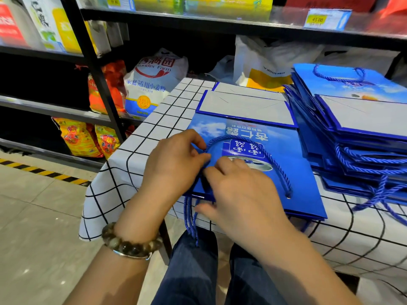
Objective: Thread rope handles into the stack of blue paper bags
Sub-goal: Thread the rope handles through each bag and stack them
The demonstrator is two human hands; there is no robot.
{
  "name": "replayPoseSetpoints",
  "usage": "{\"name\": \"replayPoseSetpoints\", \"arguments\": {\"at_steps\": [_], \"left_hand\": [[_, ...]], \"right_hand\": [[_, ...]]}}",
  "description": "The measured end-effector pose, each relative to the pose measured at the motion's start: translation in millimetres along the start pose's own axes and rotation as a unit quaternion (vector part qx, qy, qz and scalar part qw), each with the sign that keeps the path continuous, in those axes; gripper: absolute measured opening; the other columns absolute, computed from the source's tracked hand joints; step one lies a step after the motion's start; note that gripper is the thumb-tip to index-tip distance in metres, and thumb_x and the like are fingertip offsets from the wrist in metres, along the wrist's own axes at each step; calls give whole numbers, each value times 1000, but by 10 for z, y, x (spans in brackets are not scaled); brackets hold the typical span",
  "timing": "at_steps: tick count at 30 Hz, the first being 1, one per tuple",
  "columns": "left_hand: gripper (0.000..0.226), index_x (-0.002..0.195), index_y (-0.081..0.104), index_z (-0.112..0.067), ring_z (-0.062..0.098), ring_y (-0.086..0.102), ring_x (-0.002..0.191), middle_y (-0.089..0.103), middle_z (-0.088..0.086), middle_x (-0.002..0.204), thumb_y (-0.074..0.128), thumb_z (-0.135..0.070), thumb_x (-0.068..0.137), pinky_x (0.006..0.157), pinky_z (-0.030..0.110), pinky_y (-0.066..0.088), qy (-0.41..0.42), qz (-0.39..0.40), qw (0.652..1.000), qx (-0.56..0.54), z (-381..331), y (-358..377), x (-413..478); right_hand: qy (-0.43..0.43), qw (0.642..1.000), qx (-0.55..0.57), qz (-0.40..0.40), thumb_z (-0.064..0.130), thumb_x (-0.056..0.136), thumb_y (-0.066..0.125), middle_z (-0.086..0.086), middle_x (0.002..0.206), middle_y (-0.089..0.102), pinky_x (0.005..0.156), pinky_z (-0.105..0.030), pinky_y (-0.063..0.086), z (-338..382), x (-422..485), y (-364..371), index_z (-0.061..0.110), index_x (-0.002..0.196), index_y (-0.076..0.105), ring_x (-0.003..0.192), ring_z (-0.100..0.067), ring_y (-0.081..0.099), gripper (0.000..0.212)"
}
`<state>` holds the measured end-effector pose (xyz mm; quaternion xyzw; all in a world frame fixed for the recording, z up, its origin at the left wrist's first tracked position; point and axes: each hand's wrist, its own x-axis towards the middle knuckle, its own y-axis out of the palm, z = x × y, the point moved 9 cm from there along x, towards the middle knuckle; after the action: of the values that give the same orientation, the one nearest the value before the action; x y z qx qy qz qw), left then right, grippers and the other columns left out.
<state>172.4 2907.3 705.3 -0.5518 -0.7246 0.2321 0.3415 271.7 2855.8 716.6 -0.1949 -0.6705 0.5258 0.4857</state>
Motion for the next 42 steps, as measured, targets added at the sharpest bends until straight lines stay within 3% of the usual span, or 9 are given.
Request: {"name": "replayPoseSetpoints", "arguments": {"at_steps": [5, 10, 16, 19, 22, 27, 29, 34, 42], "left_hand": [[14, 75, 53, -35, -11, 54, 67, 58, -21, 72, 62, -25, 81, 60, 7, 39, 21, -122, 984, -124, 83, -247, -105], [21, 100, 49, -32, -2, 54, 89, 56, -16, 98, 49, -19, 85, 75, 15, 43, 23, -281, 894, -349, 221, -413, -478], [53, 124, 49, -21, 8, 56, 111, 59, -4, 119, 54, -41, 75, 91, 31, 48, 101, -36, 935, -338, -353, 234, -566], [74, 136, 41, -15, 14, 46, 125, 50, 2, 134, 58, -46, 71, 99, 38, 42, 155, -9, 957, -244, -649, 286, -552], [72, 139, 39, -16, 8, 38, 132, 43, 2, 143, 59, -42, 74, 107, 28, 33, 211, -46, 950, -225, -893, 93, -532], [62, 131, 49, -19, 16, 44, 126, 47, 6, 139, 59, -41, 74, 106, 26, 32, 325, -105, 938, -61, -1021, -266, -449], [64, 131, 48, -25, 11, 41, 127, 44, -2, 141, 56, -49, 72, 106, 26, 30, 334, -34, 942, 11, -885, -202, -340], [62, 121, 28, -61, -13, 22, 130, 23, -36, 134, 45, -66, 61, 112, 17, 19, 219, 188, 956, 48, -338, 181, -210], [60, 125, 36, -50, -6, 19, 135, 25, -32, 136, 70, -41, 77, 115, 23, 12, 188, 244, 948, 86, -253, 341, -195]], "right_hand": [[-21, 999, -42, -24, 46, 58, 67, 2, 55, 56, 48, -20, 19, 58, 114, -48, 20, 60, 61, 51, -21, 57, 27], [-14, 998, -44, -43, 36, 71, 55, 1, 45, 55, 43, -19, 0, -50, 223, -222, 20, 61, 59, 37, -25, 52, 19], [72, 971, 171, -149, 29, 88, 44, -6, 61, 63, 50, -33, 36, -368, 256, -632, 12, 81, 62, 58, -31, 56, 26], [88, 916, 280, -273, 23, 89, 47, 4, 61, 53, 56, -25, 36, -544, 131, -1013, 15, 84, 64, 61, -13, 48, 20], [120, 822, 439, -342, 15, 92, 48, -1, 70, 59, 57, -31, 49, -793, -26, -1212, 17, 89, 62, 66, -23, 56, 14], [205, 609, 702, -308, 0, 92, 45, -2, 76, 62, 45, -19, 47, -1023, -117, -888, 10, 96, 54, 58, -9, 60, 14], [262, 578, 722, -275, -2, 90, 45, 5, 74, 66, 46, -18, 48, -1016, -197, -592, 16, 92, 55, 57, -6, 62, 20], [358, 568, 720, -176, 0, 90, 46, 0, 86, 72, 55, -25, 54, -893, -449, 60, 11, 105, 58, 71, -15, 70, 22], [445, 657, 601, 97, 22, 89, 53, -14, 65, 70, 39, -21, 46, -870, -791, 335, 2, 64, 62, 45, -18, 60, 33]]}}
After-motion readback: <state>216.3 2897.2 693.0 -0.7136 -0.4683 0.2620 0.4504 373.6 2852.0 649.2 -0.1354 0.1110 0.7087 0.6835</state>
